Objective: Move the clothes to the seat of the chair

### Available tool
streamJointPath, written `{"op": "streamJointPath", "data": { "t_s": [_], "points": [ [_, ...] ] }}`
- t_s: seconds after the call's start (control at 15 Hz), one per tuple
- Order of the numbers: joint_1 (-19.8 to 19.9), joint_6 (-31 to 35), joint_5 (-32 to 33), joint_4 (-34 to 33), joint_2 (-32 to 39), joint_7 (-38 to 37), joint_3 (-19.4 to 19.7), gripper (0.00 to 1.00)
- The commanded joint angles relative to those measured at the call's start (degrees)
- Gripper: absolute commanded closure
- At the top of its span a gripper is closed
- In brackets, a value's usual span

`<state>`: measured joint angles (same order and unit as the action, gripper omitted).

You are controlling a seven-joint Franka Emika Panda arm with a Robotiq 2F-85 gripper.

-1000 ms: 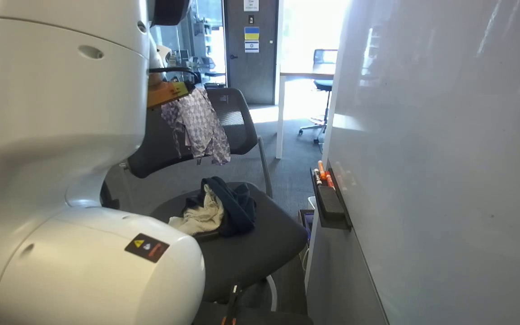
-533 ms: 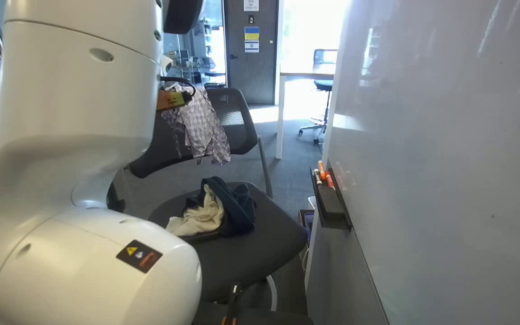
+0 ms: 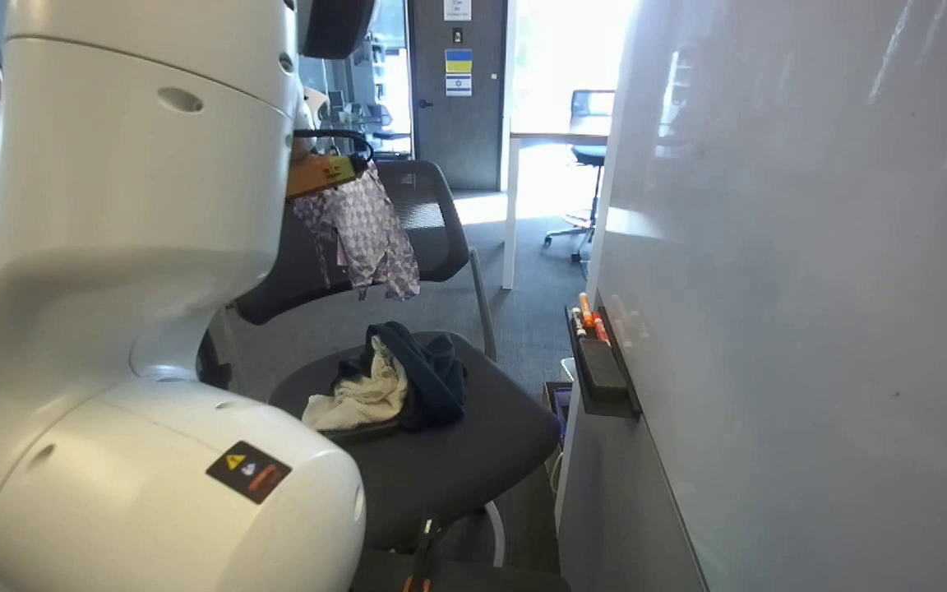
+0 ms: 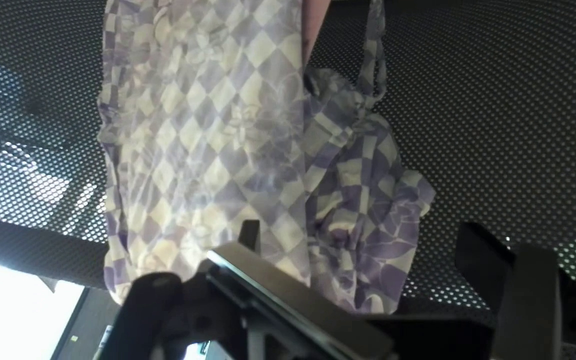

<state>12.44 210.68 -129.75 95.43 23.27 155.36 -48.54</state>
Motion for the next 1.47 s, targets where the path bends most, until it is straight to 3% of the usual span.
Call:
{"op": "streamJointPath", "data": {
  "t_s": [0.0,0.33,0.8,0.87,0.93,1.4],
  "points": [
    [-0.70,-0.30,4.28,-1.83,1.11,0.82,2.10,0.00],
    [0.45,-0.89,3.31,-3.45,4.68,0.62,1.79,0.00],
    [2.71,-6.76,3.72,-3.22,6.55,1.35,0.98,0.00],
    [3.77,-6.92,3.13,-3.16,6.97,2.25,-0.07,0.25],
    [4.21,-7.15,3.00,-3.09,7.05,2.21,-0.41,0.26],
    [6.69,-7.93,2.99,-2.66,6.80,1.50,-2.50,0.80]
  ]
}}
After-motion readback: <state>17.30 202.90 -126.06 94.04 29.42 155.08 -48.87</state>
